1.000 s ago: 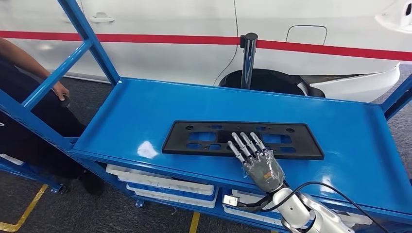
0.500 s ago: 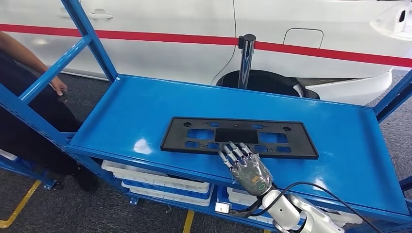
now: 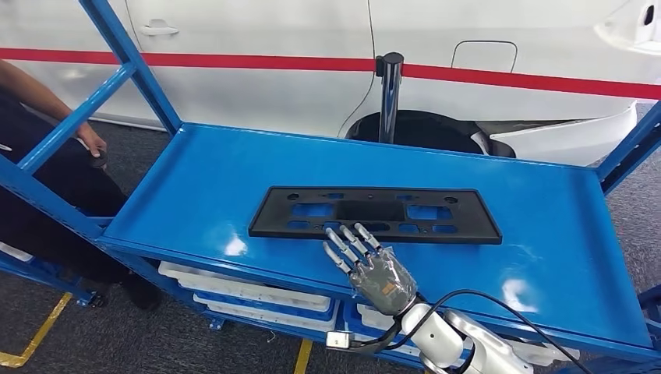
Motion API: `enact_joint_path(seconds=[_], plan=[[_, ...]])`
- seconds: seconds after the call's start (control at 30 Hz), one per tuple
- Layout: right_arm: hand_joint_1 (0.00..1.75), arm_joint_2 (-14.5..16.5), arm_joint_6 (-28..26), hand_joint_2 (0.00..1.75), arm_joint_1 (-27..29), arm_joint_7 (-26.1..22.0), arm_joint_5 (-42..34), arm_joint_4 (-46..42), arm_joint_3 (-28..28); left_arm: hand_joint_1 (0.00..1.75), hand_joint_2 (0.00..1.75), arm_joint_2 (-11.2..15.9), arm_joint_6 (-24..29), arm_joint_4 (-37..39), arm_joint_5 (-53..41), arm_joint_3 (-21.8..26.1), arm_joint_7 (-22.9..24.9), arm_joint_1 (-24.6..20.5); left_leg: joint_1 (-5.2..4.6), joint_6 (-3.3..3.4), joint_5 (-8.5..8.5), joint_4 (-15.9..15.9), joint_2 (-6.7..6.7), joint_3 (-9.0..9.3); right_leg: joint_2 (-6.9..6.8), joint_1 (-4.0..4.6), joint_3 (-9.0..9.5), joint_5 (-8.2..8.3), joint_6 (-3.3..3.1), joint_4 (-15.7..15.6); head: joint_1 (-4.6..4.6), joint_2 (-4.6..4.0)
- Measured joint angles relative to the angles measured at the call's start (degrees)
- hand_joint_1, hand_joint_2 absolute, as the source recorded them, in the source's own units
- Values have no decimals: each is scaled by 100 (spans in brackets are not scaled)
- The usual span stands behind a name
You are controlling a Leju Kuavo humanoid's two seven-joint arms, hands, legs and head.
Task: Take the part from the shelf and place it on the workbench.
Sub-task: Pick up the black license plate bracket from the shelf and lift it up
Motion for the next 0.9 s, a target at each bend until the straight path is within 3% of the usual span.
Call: enact_joint_path(seconds=[0.07, 0.17, 0.2, 0.23, 0.3, 0.33, 0.37, 0.4, 0.43, 0.47, 0.53, 0.57, 0.67, 0.7, 0.77, 0.83, 0.87, 0.9], plan=[[0, 67, 106, 175, 1, -91, -3, 7, -19, 0, 0, 1, -35, 0, 56, 2, 1, 0, -70, 80, 179, -488, -3, 200, 2, -9, 19, 32, 12, -54, 0, 0], [0, 189, 327, 175, -14, -207, -18, 20, -30, 0, 0, -1, -104, 0, 172, 24, 13, 12, -80, 90, 277, -646, 1, 263, -6, 5, 33, 56, 85, -108, 1, 0], [0, 225, 384, 175, -24, -224, -23, 24, -31, 0, 0, -5, -124, 0, 203, 39, 15, 14, -65, 99, 329, -712, 4, 298, -15, 26, -7, -13, 96, -19, 3, 1], [0, 249, 426, 175, -32, -233, -28, 29, -31, 0, 0, -11, -140, 0, 233, 58, 16, 16, -53, 105, 378, -771, 6, 330, -24, 48, -108, -150, 94, 200, 6, 1], [0, 289, 474, 175, -37, -243, -38, 50, -24, 0, 0, -32, -164, 0, 277, 92, 17, 30, -66, 125, 399, -790, 5, 328, -33, 81, -463, -533, 73, 962, 9, 1], [0, 303, 484, 175, -34, -244, -44, 65, -20, 0, 0, -42, -177, 0, 297, 104, 21, 43, -82, 131, 395, -784, 4, 326, -34, 98, -639, -659, 69, 1323, 9, 1], [0, 316, 486, 175, -32, -243, -51, 81, -15, 0, 0, -50, -189, 0, 309, 114, 27, 56, -97, 138, 388, -778, 2, 327, -34, 118, -745, -683, 67, 1524, 9, 1], [0, 330, 483, 175, -34, -239, -57, 97, -13, 0, 0, -53, -199, 0, 319, 121, 35, 65, -107, 144, 376, -766, 1, 330, -34, 137, -745, -591, 61, 1498, 8, 1], [0, 344, 479, 175, -42, -236, -62, 112, -11, 0, 0, -54, -207, 0, 323, 128, 45, 71, -113, 144, 355, -746, -1, 337, -35, 152, -630, -404, 50, 1233, 8, 1], [0, 362, 478, 175, -53, -232, -66, 122, -11, 0, 0, -54, -217, 0, 325, 133, 53, 74, -118, 137, 323, -711, -3, 339, -37, 161, -437, -181, 35, 818, 9, 0], [0, 407, 502, 175, -102, -234, -80, 133, -11, 0, 0, -54, -240, 0, 331, 137, 76, 70, -151, 107, 236, -610, -1, 310, -41, 166, -100, 79, -14, 100, 9, 1], [0, 430, 525, 175, -132, -242, -89, 134, -12, 0, 0, -54, -252, 0, 334, 138, 87, 66, -166, 96, 204, -570, 1, 286, -39, 167, -29, 105, -42, -61, 8, 0], [0, 487, 745, 175, -249, -280, -172, 134, -13, 0, 0, -44, -294, 1, 356, 139, 101, 59, -177, 78, 147, -505, 1, 246, -29, 151, -24, 86, -110, -106, 7, 1], [0, 505, 860, 175, -303, -289, -219, 132, -11, 0, 0, -39, -311, 1, 370, 140, 101, 57, -166, 40, 76, -401, -1, 204, -30, 131, -22, 88, -128, -109, 4, 1], [0, 539, 1045, 175, -431, -292, -303, 130, -1, 0, 0, -32, -341, 2, 395, 141, 105, 52, -89, -97, -227, 167, -4, -56, -34, 93, -23, 90, -155, -113, -1, 1], [0, 562, 1170, 175, -534, -291, -367, 131, 16, 0, 0, -33, -360, 2, 405, 144, 110, 31, 36, -230, -559, 1004, -2, -475, -38, 75, -31, 88, -164, -112, -3, 0], [0, 571, 1216, 175, -571, -290, -391, 133, 28, 0, 0, -33, -364, 2, 406, 145, 116, 17, 85, -271, -614, 1265, -2, -619, -40, 66, -31, 85, -160, -111, -4, -1], [0, 581, 1246, 175, -602, -288, -414, 138, 42, 0, 0, -32, -367, 2, 407, 147, 125, 5, 119, -297, -551, 1297, -2, -656, -40, 56, -26, 83, -156, -111, -3, -1]])
